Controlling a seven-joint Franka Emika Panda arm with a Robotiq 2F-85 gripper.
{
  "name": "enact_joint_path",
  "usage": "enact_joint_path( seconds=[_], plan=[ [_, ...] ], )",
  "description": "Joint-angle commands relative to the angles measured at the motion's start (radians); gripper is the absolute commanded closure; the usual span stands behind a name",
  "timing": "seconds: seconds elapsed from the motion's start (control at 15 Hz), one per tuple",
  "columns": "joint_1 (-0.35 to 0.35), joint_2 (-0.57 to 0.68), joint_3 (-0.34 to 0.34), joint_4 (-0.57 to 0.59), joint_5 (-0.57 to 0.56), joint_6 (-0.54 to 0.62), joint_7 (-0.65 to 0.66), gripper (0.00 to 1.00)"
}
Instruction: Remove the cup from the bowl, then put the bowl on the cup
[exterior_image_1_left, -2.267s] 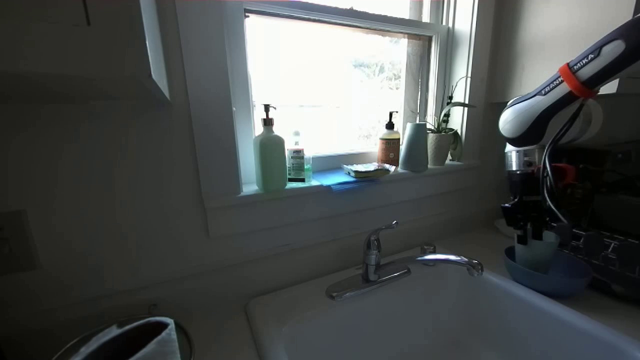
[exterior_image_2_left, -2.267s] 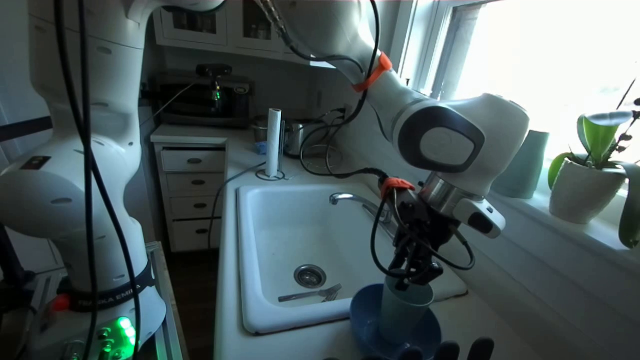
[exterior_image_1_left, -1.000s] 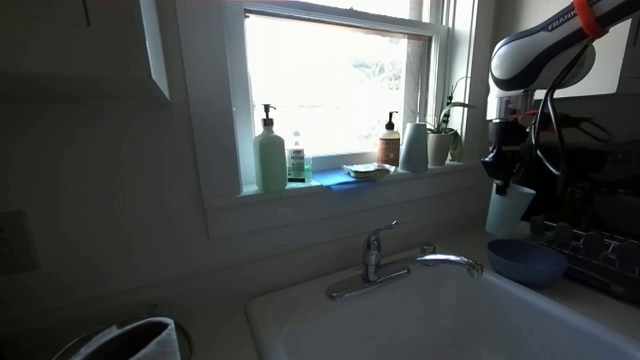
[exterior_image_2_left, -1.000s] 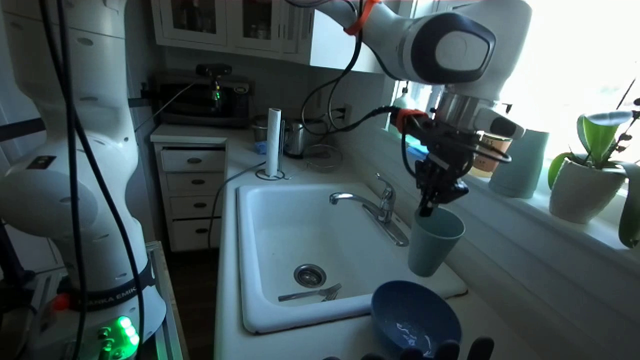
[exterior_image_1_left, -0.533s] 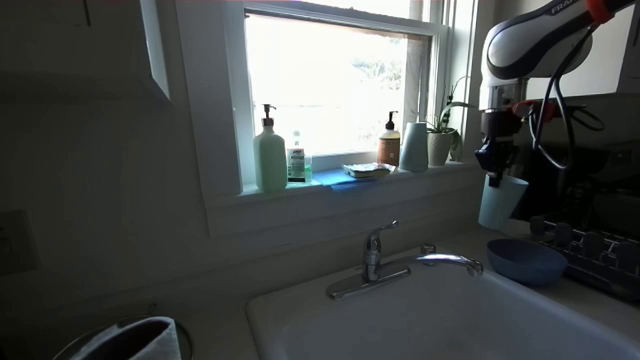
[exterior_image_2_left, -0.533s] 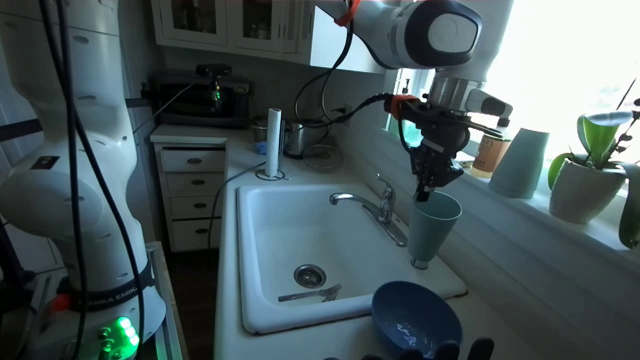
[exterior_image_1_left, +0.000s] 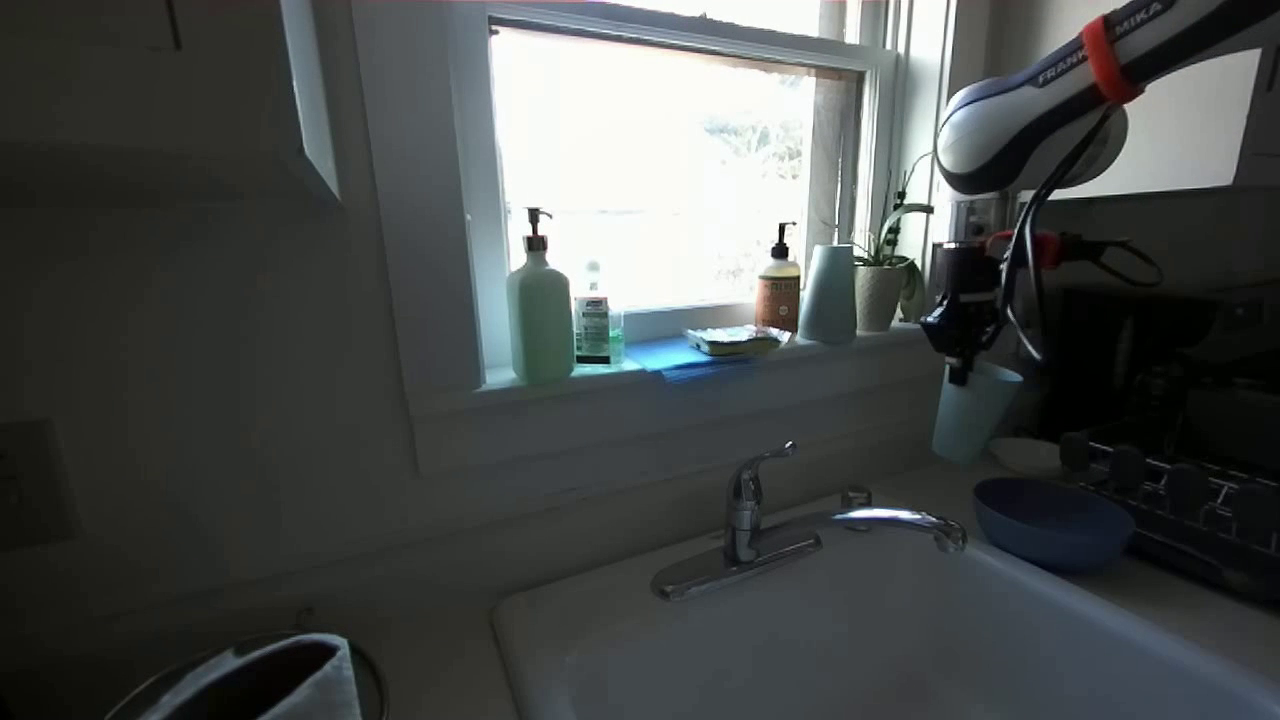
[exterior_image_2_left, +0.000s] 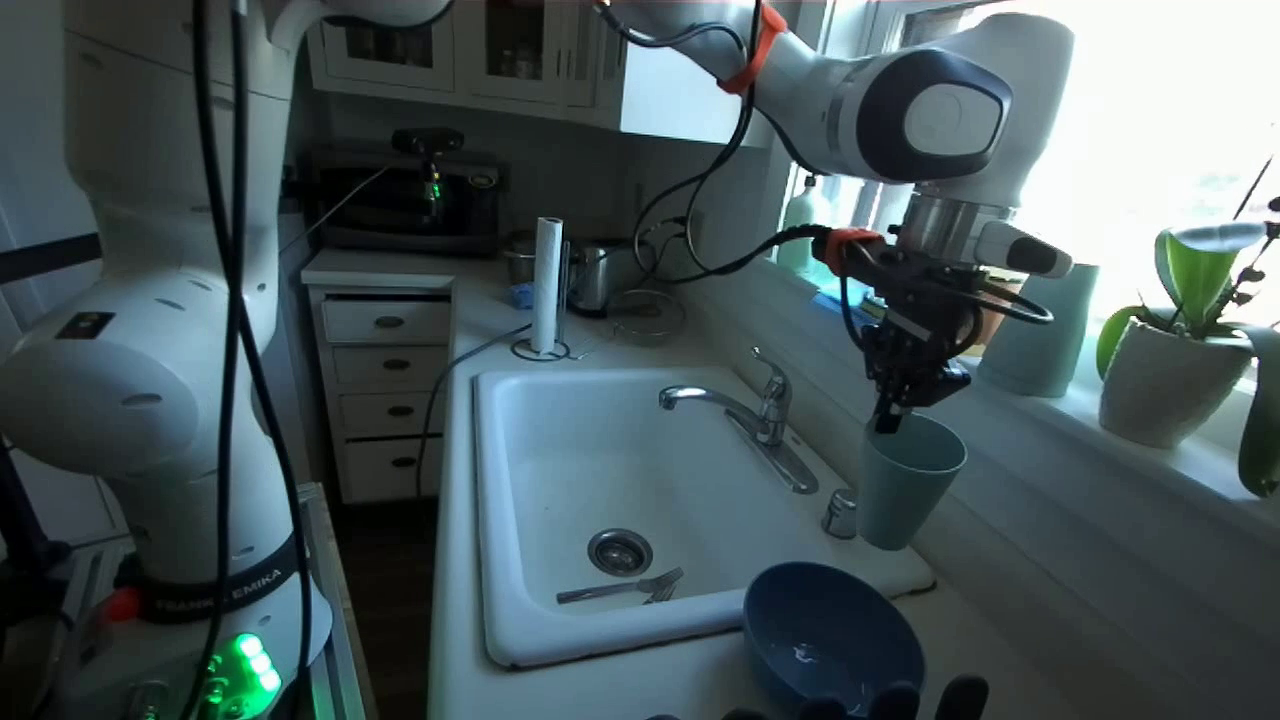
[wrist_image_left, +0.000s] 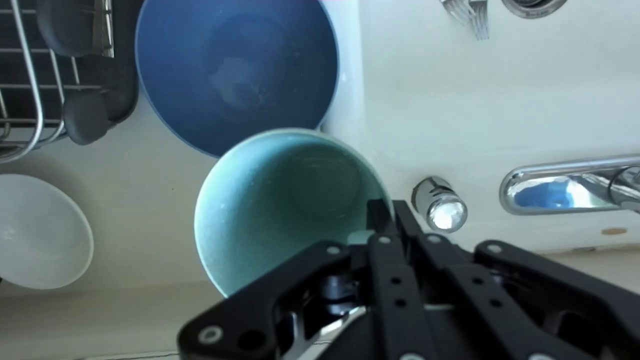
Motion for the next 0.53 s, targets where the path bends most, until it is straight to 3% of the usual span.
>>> enact_joint_path(
  seconds=[0.0,0.47],
  plan=[
    [-0.035,0.131,0.005,0.14,0.039,0.005,-0.024,0.99],
    [-0.063,0.283,0.004,0.289,0.008,-0.079,0.011,0.99]
  ],
)
